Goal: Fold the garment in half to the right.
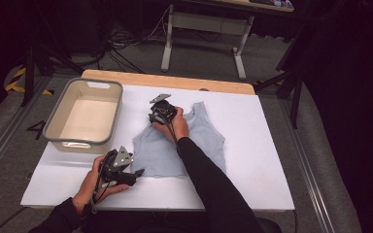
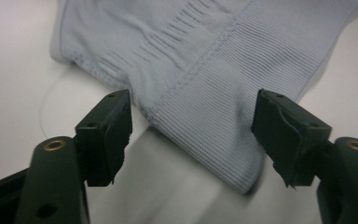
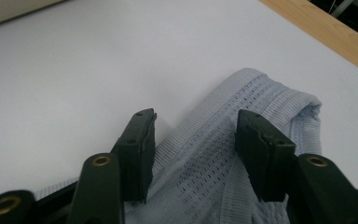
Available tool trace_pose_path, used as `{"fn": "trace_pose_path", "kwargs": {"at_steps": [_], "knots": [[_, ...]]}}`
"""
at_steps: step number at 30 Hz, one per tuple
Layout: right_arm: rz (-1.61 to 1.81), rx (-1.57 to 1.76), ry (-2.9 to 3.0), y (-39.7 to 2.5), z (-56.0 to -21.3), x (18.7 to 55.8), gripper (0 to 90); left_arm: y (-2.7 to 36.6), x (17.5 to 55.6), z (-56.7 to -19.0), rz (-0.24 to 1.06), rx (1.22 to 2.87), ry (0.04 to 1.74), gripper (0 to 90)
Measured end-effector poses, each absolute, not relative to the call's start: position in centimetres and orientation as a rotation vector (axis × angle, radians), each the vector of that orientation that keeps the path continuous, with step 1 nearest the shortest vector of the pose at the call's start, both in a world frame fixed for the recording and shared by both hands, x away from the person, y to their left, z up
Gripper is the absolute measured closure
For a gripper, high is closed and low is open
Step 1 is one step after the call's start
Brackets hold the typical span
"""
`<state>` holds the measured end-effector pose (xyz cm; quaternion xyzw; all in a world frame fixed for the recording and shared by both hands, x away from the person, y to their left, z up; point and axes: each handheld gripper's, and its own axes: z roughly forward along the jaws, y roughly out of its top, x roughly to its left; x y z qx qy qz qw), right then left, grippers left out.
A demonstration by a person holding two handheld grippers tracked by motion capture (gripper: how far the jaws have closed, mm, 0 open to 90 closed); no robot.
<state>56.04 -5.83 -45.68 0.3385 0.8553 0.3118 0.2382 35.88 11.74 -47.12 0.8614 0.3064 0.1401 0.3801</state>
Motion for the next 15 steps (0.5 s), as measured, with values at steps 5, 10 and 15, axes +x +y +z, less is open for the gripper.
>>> {"fn": "trace_pose_path", "kwargs": {"at_steps": [5, 10, 15], "knots": [[0.917, 0.977, 2.388, -6.12, -45.73, 56.42, 63.6, 11.99, 36.21, -46.96, 0.254, 2.204, 0.779, 45.1], [0.911, 0.97, 2.409, -6.09, -45.62, 56.49, 76.9, 11.76, 36.02, -46.73, 0.231, 2.22, 0.748, 69.6], [0.899, 0.955, 2.417, -6.03, -45.54, 56.57, 83.8, 11.49, 35.84, -46.72, 0.277, 2.223, 0.735, 82.3]]}}
